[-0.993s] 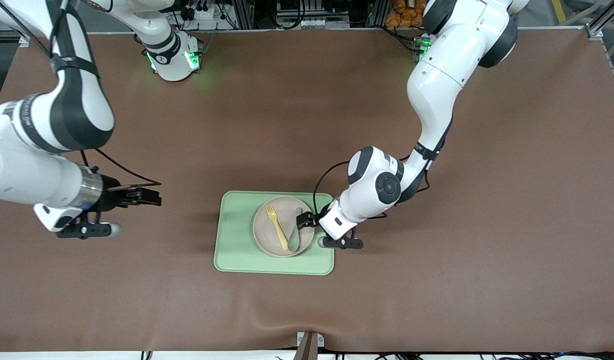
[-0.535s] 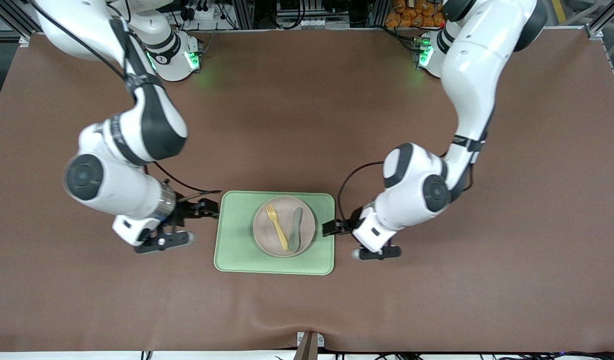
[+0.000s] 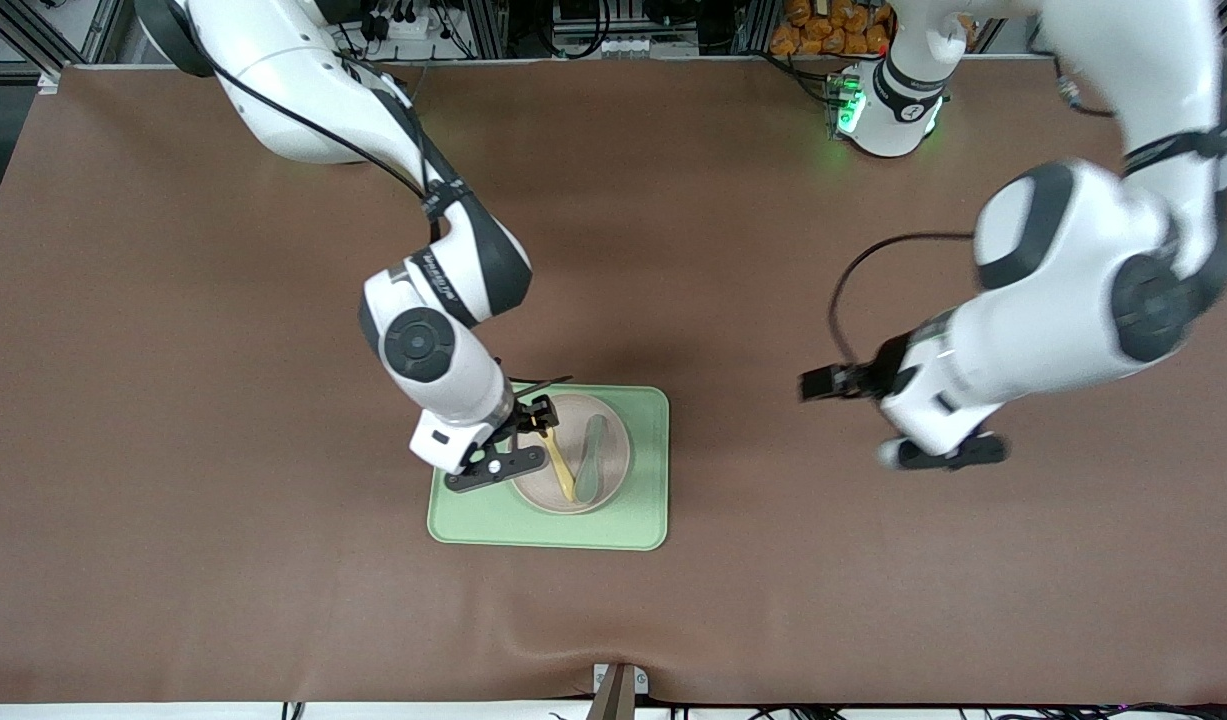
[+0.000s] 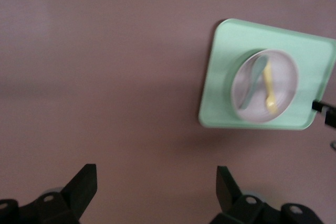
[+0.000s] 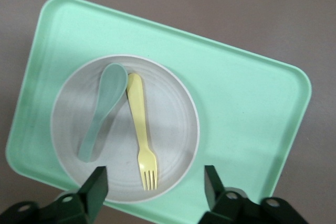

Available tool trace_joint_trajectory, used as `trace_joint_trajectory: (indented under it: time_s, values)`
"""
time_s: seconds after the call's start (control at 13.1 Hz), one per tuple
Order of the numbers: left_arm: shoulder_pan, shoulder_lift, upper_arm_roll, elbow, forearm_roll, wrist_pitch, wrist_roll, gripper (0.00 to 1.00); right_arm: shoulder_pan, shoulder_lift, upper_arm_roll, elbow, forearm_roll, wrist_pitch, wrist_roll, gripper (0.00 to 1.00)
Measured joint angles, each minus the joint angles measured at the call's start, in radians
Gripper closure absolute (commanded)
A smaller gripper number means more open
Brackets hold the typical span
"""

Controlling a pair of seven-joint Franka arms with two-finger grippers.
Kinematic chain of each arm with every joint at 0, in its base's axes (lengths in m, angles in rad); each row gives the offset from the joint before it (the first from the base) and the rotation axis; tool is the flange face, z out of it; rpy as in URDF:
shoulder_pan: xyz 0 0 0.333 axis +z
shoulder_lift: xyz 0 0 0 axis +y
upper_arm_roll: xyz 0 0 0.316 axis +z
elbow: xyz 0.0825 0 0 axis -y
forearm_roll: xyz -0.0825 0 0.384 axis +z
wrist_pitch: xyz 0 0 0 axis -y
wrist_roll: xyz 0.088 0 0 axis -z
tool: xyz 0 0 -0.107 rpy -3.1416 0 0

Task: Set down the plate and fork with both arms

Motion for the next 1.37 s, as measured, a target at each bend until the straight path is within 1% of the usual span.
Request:
trace_joint_trajectory:
  time_s: [0.15,0.31,0.38,0.53,0.69,0.84,0.99,1.07,1.22,1.37]
  values:
    - [0.045,-0.085,0.0,-0.001,0.069,-0.136,0.019,0.0,0.006,0.028,0.0,0.003,-0.048,0.004,0.001,0.34]
    - [0.051,-0.153,0.0,-0.009,0.163,-0.241,0.03,0.0,0.01,0.052,0.0,0.004,-0.054,0.021,0.001,0.35]
    - [0.061,-0.174,0.0,-0.013,0.181,-0.267,0.048,0.0,0.014,0.063,0.0,0.005,-0.055,0.036,0.001,0.36]
    - [0.104,-0.201,0.0,-0.019,0.188,-0.282,0.114,0.0,0.024,0.085,0.0,0.005,-0.055,0.074,0.007,0.38]
    - [0.144,-0.224,0.001,-0.033,0.188,-0.29,0.178,0.0,0.036,0.109,0.0,0.006,-0.056,0.116,0.018,0.45]
    - [0.146,-0.269,0.008,-0.075,0.19,-0.293,0.229,0.0,0.046,0.126,0.0,0.007,-0.06,0.132,0.021,0.45]
    - [0.112,-0.326,0.041,-0.119,0.192,-0.293,0.245,0.0,0.049,0.132,-0.001,0.009,-0.072,0.133,0.023,0.47]
    - [0.088,-0.347,0.069,-0.134,0.193,-0.293,0.26,0.0,0.049,0.134,-0.001,0.01,-0.078,0.133,0.023,0.47]
    - [0.052,-0.367,0.128,-0.151,0.194,-0.293,0.341,0.0,0.049,0.136,-0.002,0.01,-0.088,0.133,0.023,0.48]
    - [0.053,-0.369,0.159,-0.156,0.194,-0.293,0.418,0.0,0.049,0.143,-0.003,0.01,-0.092,0.133,0.023,0.49]
